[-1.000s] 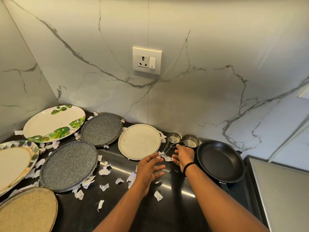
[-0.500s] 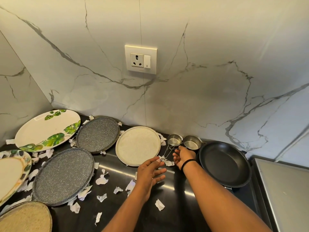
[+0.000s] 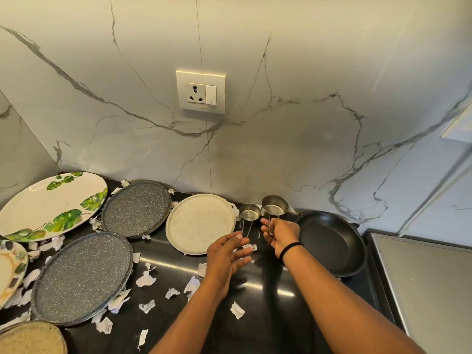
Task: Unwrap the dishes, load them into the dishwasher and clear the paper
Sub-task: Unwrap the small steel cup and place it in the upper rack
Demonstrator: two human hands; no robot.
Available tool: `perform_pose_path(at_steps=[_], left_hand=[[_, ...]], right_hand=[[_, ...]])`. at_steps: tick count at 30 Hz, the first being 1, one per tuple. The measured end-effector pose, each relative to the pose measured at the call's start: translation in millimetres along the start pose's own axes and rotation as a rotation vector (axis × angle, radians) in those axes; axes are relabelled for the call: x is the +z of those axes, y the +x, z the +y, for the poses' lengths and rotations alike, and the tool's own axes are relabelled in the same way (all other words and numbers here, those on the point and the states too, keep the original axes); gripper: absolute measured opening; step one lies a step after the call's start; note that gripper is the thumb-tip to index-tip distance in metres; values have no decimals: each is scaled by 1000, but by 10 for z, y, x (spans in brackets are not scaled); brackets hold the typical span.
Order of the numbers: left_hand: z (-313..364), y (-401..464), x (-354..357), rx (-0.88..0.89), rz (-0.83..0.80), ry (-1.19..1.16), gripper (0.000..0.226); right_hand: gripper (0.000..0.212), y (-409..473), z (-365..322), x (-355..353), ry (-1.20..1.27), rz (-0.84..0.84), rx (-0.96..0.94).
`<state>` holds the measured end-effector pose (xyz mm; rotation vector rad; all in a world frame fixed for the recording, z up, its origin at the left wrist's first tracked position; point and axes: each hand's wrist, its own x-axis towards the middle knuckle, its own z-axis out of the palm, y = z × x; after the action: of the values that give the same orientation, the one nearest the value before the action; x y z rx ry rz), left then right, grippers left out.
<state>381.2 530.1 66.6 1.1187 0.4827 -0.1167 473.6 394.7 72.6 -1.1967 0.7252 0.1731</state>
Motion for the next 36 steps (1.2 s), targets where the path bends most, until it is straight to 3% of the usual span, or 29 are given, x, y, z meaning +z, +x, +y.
perform_pose_path(at_steps=[5, 10, 14, 18, 27, 36], left_hand=[[90, -109, 36, 43, -36, 0, 27], [101, -222, 44, 75, -39, -17, 23], [30, -244, 84, 95, -20, -71, 38], [-198, -273, 191, 15, -71, -109, 47], [-921, -1056, 722, -150, -251, 50, 41], [-1649, -2292, 1545, -165, -445, 249, 23]], right_hand=[[20, -265, -40, -116, -33, 44, -128], [23, -628, -38, -301, -106, -69, -229], [26, -914, 27, -518, -159, -228, -216], [30, -1192, 233, -959, -173, -278, -147], [32, -1768, 530, -2269, -176, -77, -147], [20, -2585, 698, -3869, -148, 154, -282]])
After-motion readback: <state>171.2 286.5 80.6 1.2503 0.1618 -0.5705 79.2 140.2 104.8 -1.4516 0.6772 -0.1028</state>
